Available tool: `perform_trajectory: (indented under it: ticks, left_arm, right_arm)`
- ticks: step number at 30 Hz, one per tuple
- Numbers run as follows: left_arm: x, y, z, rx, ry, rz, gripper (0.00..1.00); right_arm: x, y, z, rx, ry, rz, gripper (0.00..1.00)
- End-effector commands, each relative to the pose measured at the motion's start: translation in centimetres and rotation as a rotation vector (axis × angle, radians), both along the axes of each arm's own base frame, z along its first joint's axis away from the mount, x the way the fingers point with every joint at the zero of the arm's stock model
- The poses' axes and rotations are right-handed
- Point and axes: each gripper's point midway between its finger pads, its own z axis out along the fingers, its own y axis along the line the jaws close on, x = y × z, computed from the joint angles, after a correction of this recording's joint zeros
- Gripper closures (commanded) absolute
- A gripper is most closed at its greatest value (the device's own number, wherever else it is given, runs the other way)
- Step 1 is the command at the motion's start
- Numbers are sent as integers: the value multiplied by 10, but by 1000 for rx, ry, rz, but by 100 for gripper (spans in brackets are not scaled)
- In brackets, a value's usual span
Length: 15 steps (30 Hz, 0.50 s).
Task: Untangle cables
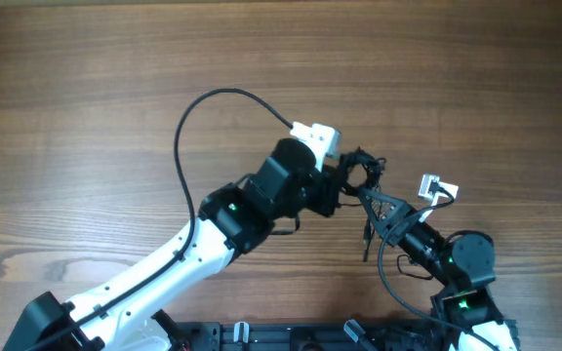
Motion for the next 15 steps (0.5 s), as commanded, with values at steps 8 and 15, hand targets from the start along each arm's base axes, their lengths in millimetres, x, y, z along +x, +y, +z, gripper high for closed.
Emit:
perform_trajectory:
  ticks: [8,15]
  left_arm:
    - [-40,-25,10,-22,-22,-182,96]
    - [-73,-40,23,-106,-19,-408,96]
  right_arm:
    - [23,-29,-6,-6,24,-211,96]
    - [25,-29,-20,-31,73,-209,96]
